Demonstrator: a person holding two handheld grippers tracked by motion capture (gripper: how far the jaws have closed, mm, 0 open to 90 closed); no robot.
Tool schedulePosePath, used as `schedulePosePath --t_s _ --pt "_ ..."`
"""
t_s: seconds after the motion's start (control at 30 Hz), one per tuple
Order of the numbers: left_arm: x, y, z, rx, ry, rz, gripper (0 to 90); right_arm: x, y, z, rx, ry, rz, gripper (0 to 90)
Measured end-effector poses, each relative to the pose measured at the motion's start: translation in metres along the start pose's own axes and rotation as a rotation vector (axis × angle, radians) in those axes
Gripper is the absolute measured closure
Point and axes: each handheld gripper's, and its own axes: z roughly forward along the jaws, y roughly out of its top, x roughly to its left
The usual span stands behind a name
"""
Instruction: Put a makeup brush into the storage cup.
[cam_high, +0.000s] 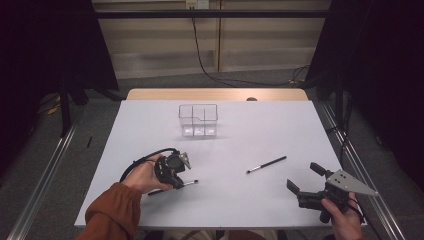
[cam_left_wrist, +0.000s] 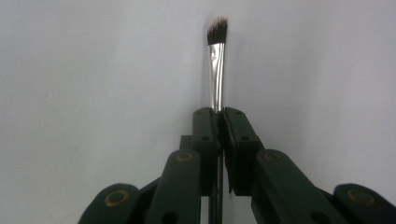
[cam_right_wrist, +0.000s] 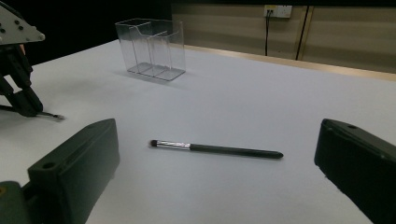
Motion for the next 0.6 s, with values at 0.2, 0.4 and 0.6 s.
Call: schedulePosePath --t_s 0.2,0.4,0.6 --pt "0.002 -0.005 -0.001 -0.054 -0.01 -0.057 84.0 -0.001 0.0 0.0 0.001 -0.002 -0.006 0.0" --pt "0.005 -0.007 -0.003 -0.087 -0.011 -0.086 84.0 0.0 0.0 -0.001 -0.001 -0.003 0.002 0.0" --pt "0.01 -0.011 -0.013 -0.131 -0.007 -0.138 84.0 0.0 0.0 -0.001 0.0 -0.002 -0.002 0.0"
